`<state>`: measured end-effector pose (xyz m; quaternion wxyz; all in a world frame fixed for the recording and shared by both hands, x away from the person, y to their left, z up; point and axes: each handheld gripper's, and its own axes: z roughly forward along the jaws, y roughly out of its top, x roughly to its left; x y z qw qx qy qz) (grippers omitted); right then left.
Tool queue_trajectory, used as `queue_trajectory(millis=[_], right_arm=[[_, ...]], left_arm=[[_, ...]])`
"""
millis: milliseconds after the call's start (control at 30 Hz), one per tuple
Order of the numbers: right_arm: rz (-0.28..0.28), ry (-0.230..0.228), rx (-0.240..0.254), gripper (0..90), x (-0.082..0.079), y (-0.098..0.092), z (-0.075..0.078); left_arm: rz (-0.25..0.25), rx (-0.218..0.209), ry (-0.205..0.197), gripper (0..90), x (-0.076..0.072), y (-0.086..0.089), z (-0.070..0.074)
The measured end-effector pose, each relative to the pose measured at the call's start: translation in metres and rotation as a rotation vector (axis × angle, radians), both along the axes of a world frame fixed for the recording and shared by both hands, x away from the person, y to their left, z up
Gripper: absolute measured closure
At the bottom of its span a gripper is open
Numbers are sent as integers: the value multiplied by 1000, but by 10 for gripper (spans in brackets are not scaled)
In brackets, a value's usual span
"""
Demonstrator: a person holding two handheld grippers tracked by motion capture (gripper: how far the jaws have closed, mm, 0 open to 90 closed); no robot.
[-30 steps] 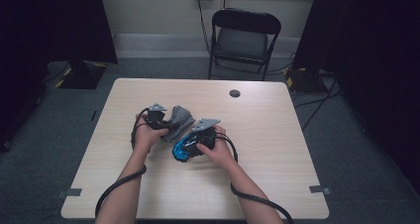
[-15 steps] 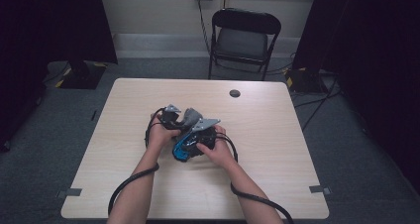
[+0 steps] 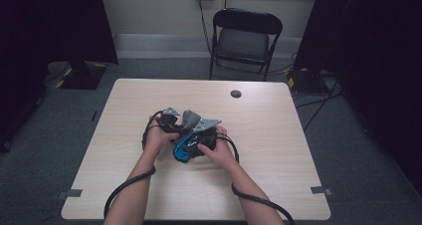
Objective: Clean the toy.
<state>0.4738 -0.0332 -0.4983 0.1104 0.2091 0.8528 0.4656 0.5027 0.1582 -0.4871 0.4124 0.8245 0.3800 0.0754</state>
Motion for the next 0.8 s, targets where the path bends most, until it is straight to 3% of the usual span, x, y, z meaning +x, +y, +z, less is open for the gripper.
queue_trajectory(millis=[800], right_arm=[[2, 1, 4, 46, -1, 1, 0]], left_arm=[[-14, -20, 26, 761, -30, 33, 1]])
